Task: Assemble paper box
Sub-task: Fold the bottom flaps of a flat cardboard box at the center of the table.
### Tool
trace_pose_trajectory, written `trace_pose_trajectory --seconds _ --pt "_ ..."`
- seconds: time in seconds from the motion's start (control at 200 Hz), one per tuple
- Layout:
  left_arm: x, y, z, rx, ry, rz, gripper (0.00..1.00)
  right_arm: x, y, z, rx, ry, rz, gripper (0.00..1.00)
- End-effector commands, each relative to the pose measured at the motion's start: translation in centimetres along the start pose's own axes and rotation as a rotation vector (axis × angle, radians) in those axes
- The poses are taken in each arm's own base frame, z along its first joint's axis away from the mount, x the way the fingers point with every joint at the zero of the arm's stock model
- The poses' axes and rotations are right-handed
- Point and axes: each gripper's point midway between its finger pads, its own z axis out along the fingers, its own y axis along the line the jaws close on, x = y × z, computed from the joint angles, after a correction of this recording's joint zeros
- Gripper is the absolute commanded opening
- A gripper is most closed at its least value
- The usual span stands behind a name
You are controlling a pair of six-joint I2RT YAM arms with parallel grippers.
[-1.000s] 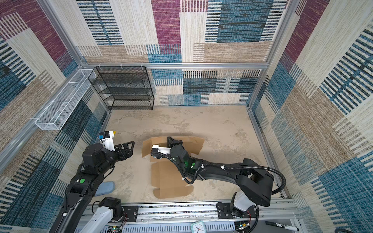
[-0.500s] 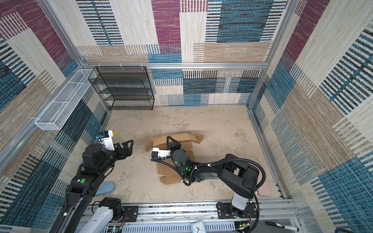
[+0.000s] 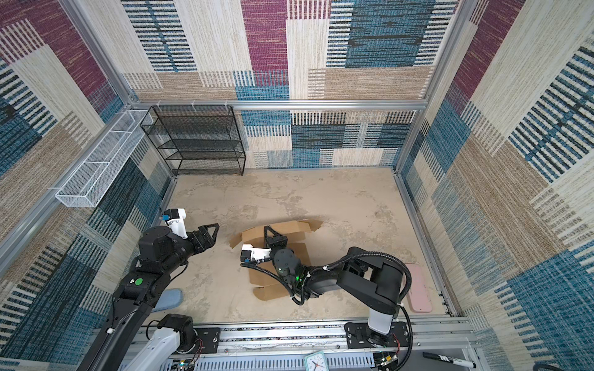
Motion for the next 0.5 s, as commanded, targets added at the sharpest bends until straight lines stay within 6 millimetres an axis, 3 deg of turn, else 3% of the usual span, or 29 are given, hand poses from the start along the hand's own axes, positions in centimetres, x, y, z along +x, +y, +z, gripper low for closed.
trace_pose_trajectory --seconds 0.0,0.165,0.351,0.496 --pt "1.0 -1.4 0.8 0.094 0.054 -0.156 0.87 -0.2 0.0 0.2 0.0 0.001 0.057 0.0" --pt "1.5 -0.4 1.4 0.027 0.09 -0.115 0.87 -0.5 1.5 0.3 -0.1 0.0 0.051 0.0" --pt "1.6 -0.6 2.0 0.036 0.116 -0.048 0.87 -0.8 2.1 0.2 -0.214 -0.002 0.072 0.0" --pt "1.8 -1.8 2.2 0.076 0.171 -0.122 0.87 -0.9 3.2 0.3 -0.336 0.011 0.071 0.0"
